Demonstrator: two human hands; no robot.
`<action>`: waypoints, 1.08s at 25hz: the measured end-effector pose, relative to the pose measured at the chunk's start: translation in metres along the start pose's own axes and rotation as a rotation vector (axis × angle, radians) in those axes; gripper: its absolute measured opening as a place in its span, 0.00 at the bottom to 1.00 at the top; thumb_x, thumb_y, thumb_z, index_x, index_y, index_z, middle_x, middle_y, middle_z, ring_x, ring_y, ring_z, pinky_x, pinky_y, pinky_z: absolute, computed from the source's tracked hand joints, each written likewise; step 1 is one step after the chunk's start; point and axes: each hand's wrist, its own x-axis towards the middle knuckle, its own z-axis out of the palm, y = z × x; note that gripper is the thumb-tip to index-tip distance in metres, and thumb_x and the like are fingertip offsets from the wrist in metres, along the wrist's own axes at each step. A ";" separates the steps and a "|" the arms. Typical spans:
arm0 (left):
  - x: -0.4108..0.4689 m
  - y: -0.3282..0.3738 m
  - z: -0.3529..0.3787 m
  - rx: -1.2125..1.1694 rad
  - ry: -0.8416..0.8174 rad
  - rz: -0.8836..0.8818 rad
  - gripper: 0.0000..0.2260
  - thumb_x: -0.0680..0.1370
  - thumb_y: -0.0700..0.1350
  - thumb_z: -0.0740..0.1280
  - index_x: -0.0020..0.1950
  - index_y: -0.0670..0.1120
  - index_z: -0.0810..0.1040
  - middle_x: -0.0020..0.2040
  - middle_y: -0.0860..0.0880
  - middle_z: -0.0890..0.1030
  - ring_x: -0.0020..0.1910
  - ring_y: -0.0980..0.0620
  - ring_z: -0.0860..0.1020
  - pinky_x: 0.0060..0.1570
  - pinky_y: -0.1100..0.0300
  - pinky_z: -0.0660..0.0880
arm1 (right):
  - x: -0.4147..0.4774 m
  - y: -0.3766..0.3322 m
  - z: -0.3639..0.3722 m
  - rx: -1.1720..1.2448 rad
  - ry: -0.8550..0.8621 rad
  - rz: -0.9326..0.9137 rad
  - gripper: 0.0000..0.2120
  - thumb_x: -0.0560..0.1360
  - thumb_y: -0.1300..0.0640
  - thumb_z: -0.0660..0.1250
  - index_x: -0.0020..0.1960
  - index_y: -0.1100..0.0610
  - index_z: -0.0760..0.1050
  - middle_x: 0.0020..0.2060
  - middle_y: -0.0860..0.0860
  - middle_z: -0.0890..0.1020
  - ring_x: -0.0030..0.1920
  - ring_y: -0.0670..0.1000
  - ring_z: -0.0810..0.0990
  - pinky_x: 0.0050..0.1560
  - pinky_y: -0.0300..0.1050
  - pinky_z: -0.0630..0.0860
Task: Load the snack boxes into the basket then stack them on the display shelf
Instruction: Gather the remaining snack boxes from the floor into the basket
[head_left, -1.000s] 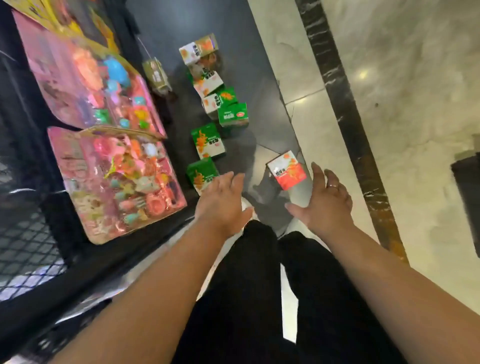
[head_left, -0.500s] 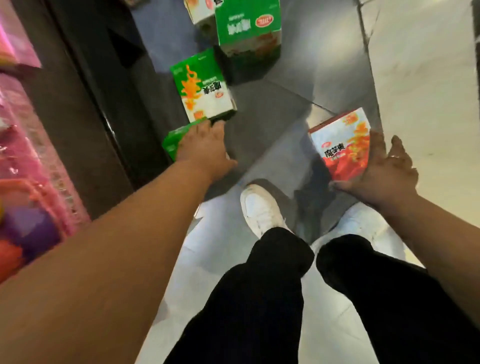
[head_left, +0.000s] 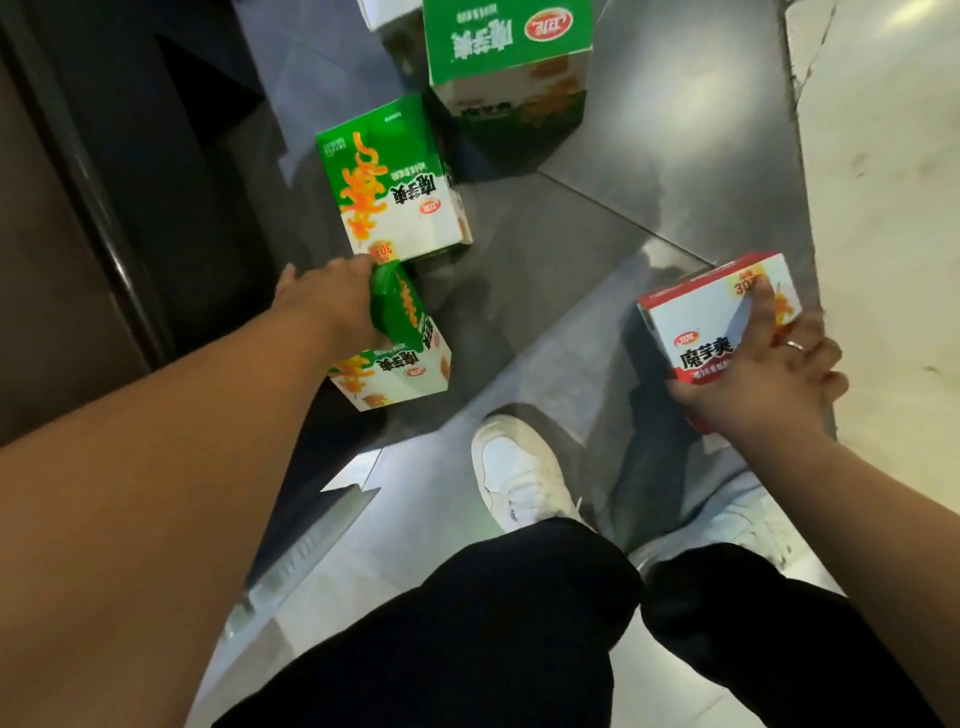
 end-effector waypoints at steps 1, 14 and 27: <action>-0.005 0.001 0.000 0.046 0.008 0.011 0.48 0.67 0.59 0.77 0.78 0.50 0.55 0.71 0.42 0.69 0.69 0.38 0.69 0.72 0.42 0.58 | -0.003 -0.002 -0.004 0.014 -0.026 0.025 0.57 0.67 0.35 0.73 0.76 0.44 0.33 0.76 0.63 0.49 0.75 0.69 0.52 0.71 0.67 0.55; -0.271 0.067 -0.105 -1.778 -0.012 -0.243 0.28 0.70 0.45 0.78 0.62 0.50 0.66 0.61 0.45 0.77 0.53 0.46 0.80 0.50 0.50 0.80 | -0.234 -0.020 -0.224 0.657 -0.060 0.122 0.62 0.55 0.30 0.76 0.77 0.40 0.42 0.69 0.55 0.67 0.71 0.60 0.63 0.71 0.59 0.63; -0.669 0.044 -0.227 -2.256 0.298 -0.047 0.27 0.63 0.45 0.74 0.57 0.48 0.67 0.55 0.44 0.79 0.50 0.46 0.82 0.45 0.50 0.79 | -0.540 0.011 -0.513 0.700 0.113 -0.399 0.54 0.52 0.32 0.73 0.74 0.44 0.60 0.64 0.47 0.72 0.65 0.50 0.72 0.67 0.55 0.70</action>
